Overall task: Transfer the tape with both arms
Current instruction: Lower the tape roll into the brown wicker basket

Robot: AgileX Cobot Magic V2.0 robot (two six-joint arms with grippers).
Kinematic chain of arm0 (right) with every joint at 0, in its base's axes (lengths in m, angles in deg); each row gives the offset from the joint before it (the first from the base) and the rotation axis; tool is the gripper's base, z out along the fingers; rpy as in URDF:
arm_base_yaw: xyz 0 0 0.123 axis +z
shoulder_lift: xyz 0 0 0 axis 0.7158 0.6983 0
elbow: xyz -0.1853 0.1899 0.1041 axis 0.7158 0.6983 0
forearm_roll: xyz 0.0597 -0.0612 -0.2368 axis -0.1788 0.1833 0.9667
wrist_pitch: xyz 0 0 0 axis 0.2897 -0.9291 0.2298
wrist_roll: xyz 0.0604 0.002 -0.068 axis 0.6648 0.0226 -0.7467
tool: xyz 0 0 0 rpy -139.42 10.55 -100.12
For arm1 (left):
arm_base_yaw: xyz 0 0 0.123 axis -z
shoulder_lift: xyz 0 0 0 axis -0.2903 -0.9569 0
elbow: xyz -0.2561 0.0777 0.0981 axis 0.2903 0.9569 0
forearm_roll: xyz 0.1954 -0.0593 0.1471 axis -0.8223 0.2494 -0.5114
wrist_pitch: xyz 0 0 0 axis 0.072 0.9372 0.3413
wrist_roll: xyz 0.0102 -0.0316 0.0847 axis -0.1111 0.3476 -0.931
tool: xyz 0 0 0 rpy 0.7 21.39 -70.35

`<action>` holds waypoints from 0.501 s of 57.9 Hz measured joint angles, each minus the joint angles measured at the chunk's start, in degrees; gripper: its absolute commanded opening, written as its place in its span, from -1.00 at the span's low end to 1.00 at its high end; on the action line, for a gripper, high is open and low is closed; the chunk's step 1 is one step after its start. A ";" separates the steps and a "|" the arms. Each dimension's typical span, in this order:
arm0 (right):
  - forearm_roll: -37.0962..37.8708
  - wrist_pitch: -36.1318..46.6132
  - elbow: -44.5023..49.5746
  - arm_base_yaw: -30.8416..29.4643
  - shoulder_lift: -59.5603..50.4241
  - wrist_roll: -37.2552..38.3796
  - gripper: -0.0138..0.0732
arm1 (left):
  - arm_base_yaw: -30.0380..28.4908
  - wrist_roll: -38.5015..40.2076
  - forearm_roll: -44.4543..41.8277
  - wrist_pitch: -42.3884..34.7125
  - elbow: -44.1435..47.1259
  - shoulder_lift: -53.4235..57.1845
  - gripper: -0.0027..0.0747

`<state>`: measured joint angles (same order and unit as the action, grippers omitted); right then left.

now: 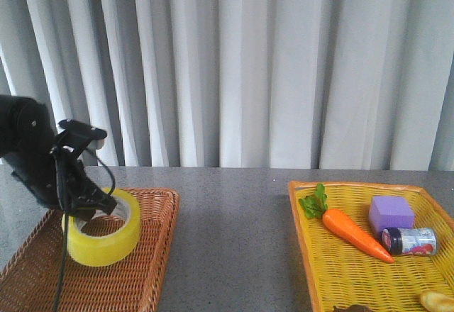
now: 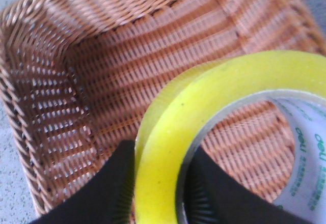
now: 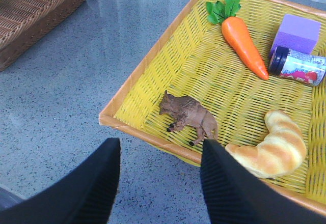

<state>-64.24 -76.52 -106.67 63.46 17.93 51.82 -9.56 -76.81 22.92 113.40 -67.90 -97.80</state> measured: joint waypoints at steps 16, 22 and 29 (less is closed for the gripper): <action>-0.04 -0.22 0.00 0.00 0.00 0.00 0.13 | -1.29 0.16 0.01 -4.64 3.45 -4.52 -0.43; -0.04 -0.22 0.00 0.00 0.00 0.00 0.13 | -1.29 0.16 0.06 -5.04 3.45 -6.48 -0.42; -0.04 -0.23 0.00 0.00 0.00 0.00 0.13 | -1.29 0.16 -0.01 -5.41 3.45 -7.20 -0.31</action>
<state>-64.29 -76.75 -106.67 63.46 17.93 51.82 -10.85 -76.65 22.91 107.99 -64.45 -105.00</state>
